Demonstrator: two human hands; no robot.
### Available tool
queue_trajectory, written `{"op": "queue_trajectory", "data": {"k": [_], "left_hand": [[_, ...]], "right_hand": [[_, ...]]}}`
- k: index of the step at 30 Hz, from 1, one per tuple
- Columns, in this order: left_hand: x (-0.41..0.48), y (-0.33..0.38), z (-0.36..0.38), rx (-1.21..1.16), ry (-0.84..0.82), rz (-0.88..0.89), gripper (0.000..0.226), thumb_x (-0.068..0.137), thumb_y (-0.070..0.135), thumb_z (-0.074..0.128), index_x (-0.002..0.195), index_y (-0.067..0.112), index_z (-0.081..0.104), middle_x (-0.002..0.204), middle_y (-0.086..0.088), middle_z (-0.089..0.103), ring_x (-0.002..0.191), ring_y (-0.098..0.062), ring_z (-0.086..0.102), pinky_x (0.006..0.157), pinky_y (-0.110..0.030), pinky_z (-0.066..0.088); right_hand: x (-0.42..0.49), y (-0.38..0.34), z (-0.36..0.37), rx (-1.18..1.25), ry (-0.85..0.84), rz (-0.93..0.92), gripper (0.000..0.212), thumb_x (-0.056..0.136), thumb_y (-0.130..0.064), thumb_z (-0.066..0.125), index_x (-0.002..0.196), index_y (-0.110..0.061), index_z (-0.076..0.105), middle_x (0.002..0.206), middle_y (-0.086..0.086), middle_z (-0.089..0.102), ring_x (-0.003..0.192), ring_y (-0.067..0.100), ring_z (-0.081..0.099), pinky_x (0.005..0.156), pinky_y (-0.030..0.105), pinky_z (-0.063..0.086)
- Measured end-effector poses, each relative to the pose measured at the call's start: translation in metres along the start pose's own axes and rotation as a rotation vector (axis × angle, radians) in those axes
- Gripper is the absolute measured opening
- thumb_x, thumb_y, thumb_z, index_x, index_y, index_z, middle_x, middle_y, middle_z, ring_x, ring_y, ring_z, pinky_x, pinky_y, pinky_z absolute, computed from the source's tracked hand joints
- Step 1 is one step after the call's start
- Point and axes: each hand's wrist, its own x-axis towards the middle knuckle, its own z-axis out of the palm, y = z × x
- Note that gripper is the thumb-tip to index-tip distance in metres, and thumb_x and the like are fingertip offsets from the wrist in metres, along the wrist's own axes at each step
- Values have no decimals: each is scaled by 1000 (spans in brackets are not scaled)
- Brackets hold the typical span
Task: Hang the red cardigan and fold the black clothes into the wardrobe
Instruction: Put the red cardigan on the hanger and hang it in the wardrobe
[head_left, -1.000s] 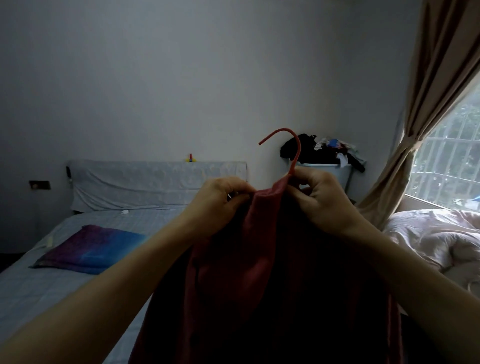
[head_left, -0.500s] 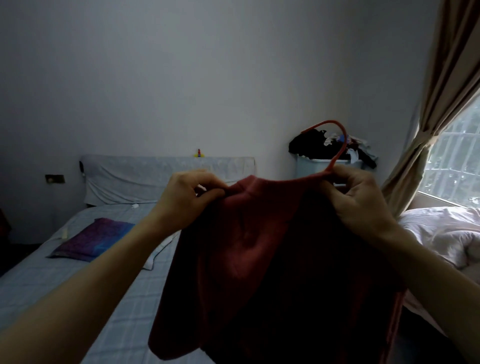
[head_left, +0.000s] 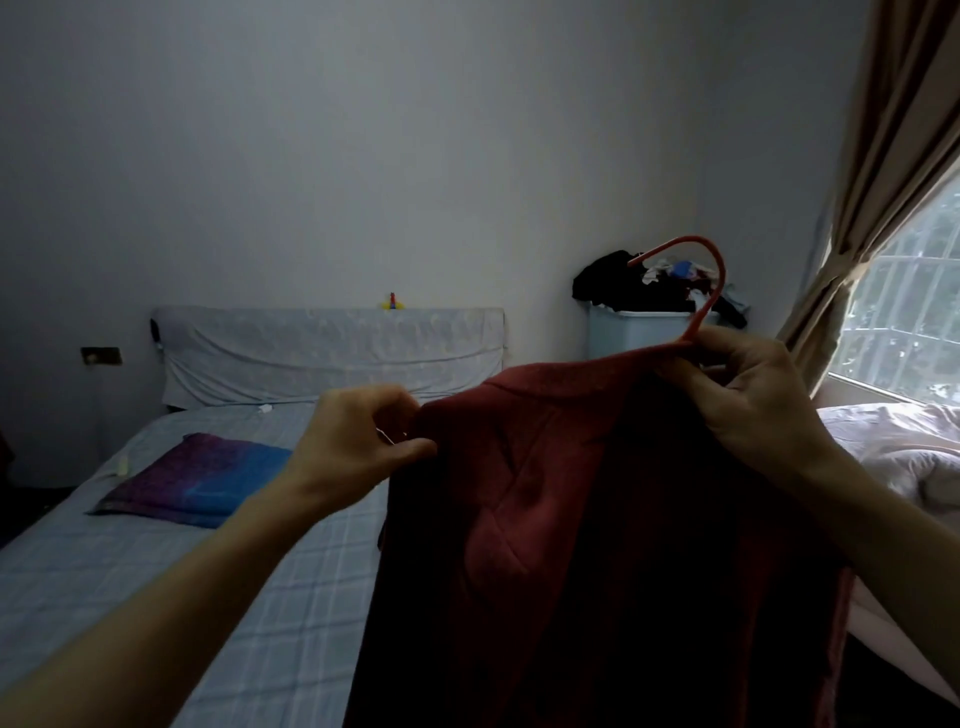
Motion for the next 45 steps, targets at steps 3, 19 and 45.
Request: {"op": "queue_trajectory", "data": {"k": [3, 19, 45], "left_hand": [[-1, -3, 11, -14, 77, 21, 22, 68, 5, 88, 85, 15, 77, 71, 8, 72, 70, -5, 68, 61, -11, 48], [39, -15, -1, -270, -48, -35, 39, 82, -7, 72, 78, 31, 75, 72, 16, 72, 57, 4, 60, 61, -12, 47], [58, 98, 1, -232, -529, -68, 31, 98, 28, 59, 71, 16, 70, 61, 7, 59, 56, -4, 50, 55, -19, 40]], "right_hand": [[-1, 0, -5, -3, -4, 19, 17, 91, -10, 60, 105, -11, 69, 103, -1, 73, 88, 17, 73, 69, 19, 58], [-10, 13, -29, -8, -130, 50, 20, 89, 1, 59, 99, -10, 72, 96, 0, 75, 86, 13, 73, 72, 18, 57], [-20, -7, 0, 114, -64, 51, 17, 84, -19, 62, 99, -19, 68, 99, -9, 75, 93, 12, 72, 75, 19, 57]]}}
